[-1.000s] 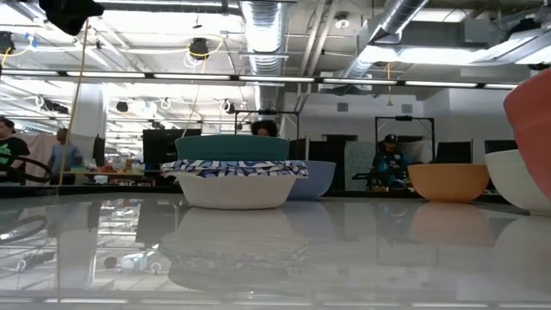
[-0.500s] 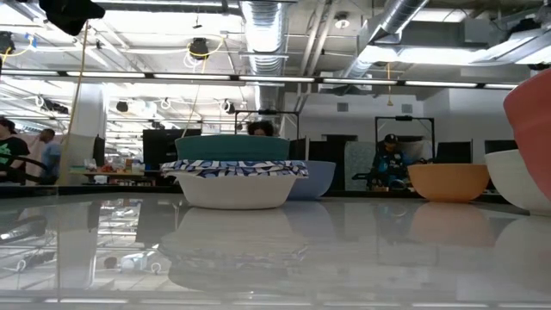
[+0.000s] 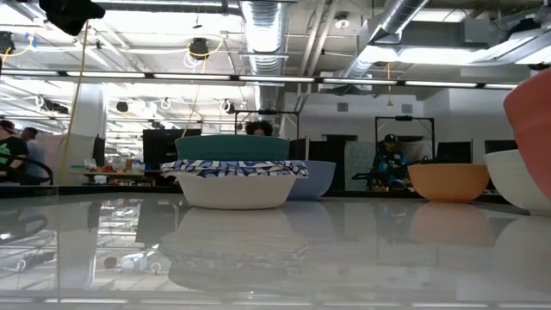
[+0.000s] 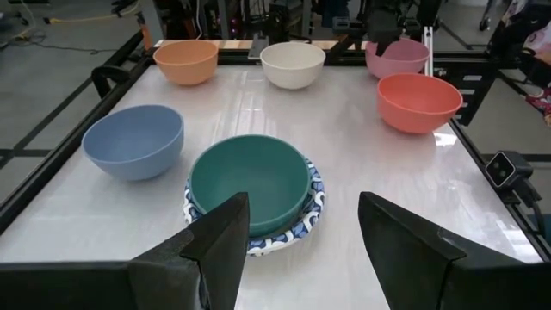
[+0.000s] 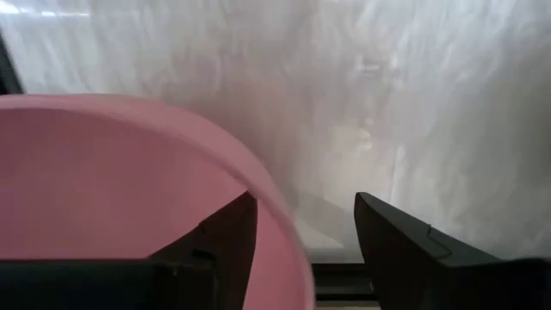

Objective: Nest bowls inside each other
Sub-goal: Stack the pink bowl on top of the green bowl

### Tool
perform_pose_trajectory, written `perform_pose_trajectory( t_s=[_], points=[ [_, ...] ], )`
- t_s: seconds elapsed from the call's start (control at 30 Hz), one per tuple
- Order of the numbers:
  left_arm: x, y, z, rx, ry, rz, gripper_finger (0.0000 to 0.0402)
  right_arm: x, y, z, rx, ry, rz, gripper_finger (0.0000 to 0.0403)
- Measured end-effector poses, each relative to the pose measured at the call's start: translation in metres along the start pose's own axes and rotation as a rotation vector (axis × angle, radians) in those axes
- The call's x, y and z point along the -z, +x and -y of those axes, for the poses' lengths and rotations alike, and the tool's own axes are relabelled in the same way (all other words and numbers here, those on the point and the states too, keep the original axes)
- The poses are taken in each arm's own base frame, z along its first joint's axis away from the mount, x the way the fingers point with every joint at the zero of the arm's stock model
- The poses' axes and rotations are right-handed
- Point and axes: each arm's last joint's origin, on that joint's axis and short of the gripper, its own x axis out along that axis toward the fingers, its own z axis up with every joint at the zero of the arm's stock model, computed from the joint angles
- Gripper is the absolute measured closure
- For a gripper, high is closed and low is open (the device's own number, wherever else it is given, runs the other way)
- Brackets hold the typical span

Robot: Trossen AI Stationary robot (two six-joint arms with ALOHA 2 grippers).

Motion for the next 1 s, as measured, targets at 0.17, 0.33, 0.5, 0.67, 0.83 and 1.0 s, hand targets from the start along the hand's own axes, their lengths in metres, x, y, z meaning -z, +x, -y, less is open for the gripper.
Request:
perform_pose_trajectory(
  t_s=[0.17,0.33,0.5,0.67,0.83,1.0],
  points=[
    [0.0,0.0,0.0,0.0,-0.002,0.0,0.0194,0.0,0.001,0.001,0.004,0.002,-0.002,0.0224],
    [0.0,0.0,0.0,0.0,-0.001,0.0,0.0194,0.001,0.001,0.0,-0.019,0.004,-0.039,0.0297],
    [0.0,0.0,0.0,0.0,-0.001,0.0,0.0194,0.0,0.0,0.001,-0.044,0.02,-0.076,0.0382],
    [0.0,0.0,0.0,0.0,-0.002,-0.001,0.0194,-0.007,-0.001,0.004,-0.061,0.059,-0.09,0.0385],
    [0.0,0.0,0.0,0.0,-0.003,-0.001,0.0194,-0.014,-0.003,0.01,-0.082,0.101,-0.108,0.0396],
    [0.0,0.0,0.0,0.0,-0.003,-0.001,0.0194,-0.014,-0.016,0.019,-0.107,0.183,-0.079,0.0396]
  ],
)
